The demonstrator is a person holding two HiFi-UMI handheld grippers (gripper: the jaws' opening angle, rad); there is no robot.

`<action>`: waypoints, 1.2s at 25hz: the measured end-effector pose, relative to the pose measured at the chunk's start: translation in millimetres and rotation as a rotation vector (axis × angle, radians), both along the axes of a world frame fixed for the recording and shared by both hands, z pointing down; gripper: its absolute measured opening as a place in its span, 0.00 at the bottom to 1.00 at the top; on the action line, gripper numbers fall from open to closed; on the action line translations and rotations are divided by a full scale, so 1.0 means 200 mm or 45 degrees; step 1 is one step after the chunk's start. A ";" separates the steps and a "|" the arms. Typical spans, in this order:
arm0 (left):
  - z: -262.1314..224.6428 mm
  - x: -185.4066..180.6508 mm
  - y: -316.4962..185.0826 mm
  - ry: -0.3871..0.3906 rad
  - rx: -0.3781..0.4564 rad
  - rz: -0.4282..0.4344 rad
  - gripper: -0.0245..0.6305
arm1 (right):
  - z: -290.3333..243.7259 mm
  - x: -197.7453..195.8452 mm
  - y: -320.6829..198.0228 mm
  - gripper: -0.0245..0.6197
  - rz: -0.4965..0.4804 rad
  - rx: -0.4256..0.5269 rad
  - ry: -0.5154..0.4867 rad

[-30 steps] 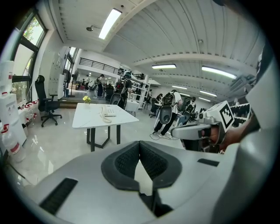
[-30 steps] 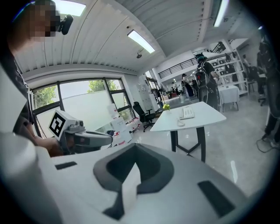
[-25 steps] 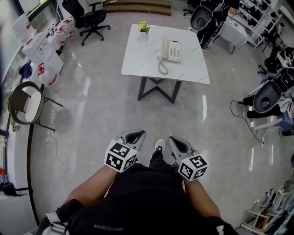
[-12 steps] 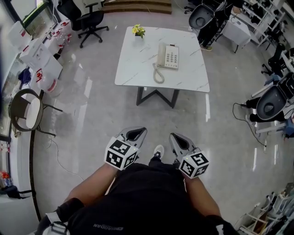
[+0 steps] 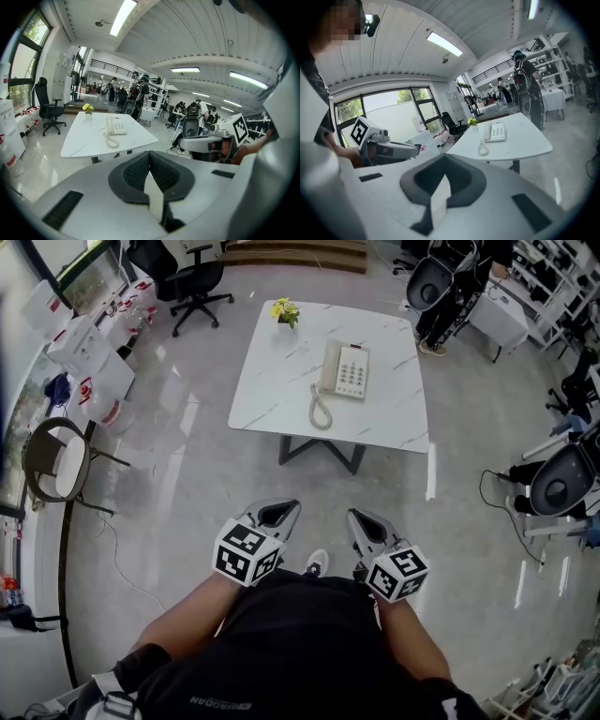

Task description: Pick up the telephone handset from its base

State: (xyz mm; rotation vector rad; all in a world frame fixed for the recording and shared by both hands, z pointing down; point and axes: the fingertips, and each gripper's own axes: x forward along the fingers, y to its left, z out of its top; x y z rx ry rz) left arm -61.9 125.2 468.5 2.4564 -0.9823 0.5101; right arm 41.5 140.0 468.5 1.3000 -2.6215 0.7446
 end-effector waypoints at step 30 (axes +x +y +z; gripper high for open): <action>0.04 0.19 -0.44 -0.071 0.010 -0.106 0.04 | 0.11 0.23 -0.41 0.04 -0.084 -0.061 -0.029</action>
